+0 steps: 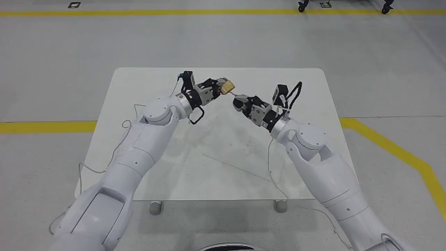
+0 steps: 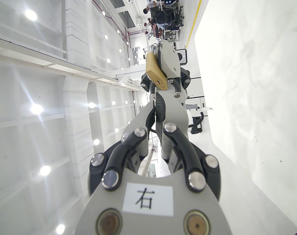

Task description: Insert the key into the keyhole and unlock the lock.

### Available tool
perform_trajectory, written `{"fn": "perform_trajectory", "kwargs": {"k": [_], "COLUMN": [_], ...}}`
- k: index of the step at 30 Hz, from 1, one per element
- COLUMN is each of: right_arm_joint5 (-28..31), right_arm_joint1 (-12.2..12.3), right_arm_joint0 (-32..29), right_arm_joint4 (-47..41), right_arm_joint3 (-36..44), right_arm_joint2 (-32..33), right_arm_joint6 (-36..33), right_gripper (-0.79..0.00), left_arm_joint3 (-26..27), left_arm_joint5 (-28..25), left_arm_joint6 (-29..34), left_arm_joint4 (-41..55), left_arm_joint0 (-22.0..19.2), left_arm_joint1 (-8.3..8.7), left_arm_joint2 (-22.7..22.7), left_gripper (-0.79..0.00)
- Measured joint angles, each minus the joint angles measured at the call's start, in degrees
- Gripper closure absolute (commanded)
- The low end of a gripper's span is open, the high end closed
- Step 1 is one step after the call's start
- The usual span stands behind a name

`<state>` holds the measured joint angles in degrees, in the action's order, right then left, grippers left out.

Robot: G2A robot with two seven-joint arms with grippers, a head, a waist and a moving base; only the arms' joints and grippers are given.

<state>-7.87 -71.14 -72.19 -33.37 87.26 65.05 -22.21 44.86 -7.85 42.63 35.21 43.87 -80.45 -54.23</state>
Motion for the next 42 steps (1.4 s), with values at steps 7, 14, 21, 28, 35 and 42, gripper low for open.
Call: {"fn": "perform_trajectory", "kwargs": {"k": [7,14,21,28,35,42], "right_arm_joint5": [-0.3,-0.5,-0.9,-1.6,-2.0,-2.3], "right_arm_joint1": [-0.3,-0.5,-0.7,-0.9,-1.1,-1.3], "right_arm_joint0": [0.4,0.9,1.0,1.5,1.7,1.4], "right_arm_joint4": [0.3,0.6,1.0,1.6,2.9,5.3], "right_arm_joint3": [-0.7,-1.0,-0.8,-1.1,-0.7,0.1], "right_arm_joint2": [-0.1,-0.1,-0.3,-0.4,-0.6,-0.7], "right_arm_joint6": [0.9,1.2,1.3,2.2,3.9,6.6], "right_gripper": [0.0,0.0,0.0,0.0,0.0,0.0], "left_arm_joint3": [0.5,0.8,0.6,0.7,0.9,2.1], "left_arm_joint5": [0.2,0.1,0.0,0.0,-0.3,-0.6], "left_arm_joint6": [-0.2,-0.4,-0.9,-0.6,-0.5,-2.3], "left_arm_joint4": [-0.9,-2.1,-2.8,-3.4,-4.6,-7.2], "left_arm_joint0": [0.3,0.4,0.4,0.5,0.5,1.1], "left_arm_joint1": [-0.05,-0.12,-0.29,-0.47,-0.56,-0.45], "left_arm_joint2": [-0.6,-1.0,-1.4,-1.6,-1.9,-2.2], "left_gripper": [0.0,0.0,0.0,0.0,0.0,0.0]}}
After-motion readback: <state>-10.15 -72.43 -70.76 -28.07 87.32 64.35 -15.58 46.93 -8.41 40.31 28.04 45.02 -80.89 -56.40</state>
